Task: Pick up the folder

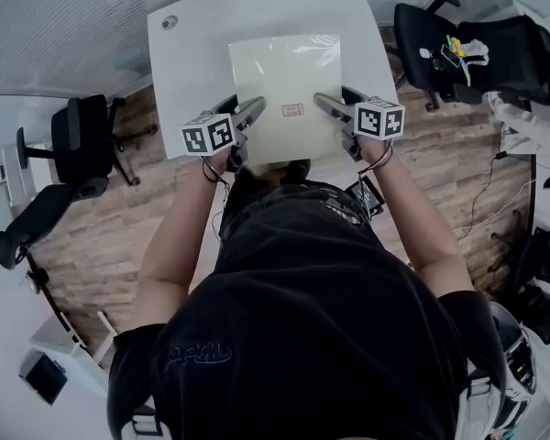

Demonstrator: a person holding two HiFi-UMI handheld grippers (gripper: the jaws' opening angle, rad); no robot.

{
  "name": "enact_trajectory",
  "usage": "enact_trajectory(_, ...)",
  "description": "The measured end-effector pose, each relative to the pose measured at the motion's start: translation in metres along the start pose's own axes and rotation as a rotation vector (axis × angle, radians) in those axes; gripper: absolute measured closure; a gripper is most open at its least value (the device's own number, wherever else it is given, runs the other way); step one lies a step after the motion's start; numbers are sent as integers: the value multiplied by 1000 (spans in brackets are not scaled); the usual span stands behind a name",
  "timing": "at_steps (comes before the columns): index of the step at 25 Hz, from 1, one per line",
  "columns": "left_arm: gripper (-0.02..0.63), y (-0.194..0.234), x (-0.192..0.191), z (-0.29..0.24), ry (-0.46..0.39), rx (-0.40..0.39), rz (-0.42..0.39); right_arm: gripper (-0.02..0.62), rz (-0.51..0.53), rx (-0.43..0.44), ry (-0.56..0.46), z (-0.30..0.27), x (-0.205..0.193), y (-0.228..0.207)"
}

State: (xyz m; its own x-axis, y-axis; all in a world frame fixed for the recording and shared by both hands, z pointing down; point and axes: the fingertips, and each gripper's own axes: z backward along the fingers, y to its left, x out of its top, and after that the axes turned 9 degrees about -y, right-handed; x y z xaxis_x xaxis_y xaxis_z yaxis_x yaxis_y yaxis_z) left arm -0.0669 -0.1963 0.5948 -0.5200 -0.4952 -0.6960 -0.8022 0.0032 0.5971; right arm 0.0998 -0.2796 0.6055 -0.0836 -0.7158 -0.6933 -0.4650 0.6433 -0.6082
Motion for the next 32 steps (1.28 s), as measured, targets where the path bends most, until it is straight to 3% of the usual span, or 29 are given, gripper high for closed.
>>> enact_trajectory(12, 275, 26, -22, 78, -40, 50, 57, 265, 12, 63, 50, -17, -42, 67)
enact_trajectory(26, 273, 51, -46, 190, -57, 32, 36, 265, 32, 47, 24, -15, -110, 164)
enact_trajectory(32, 272, 49, -64, 217, -53, 12, 41, 265, 37, 19, 9, 2, -134, 185)
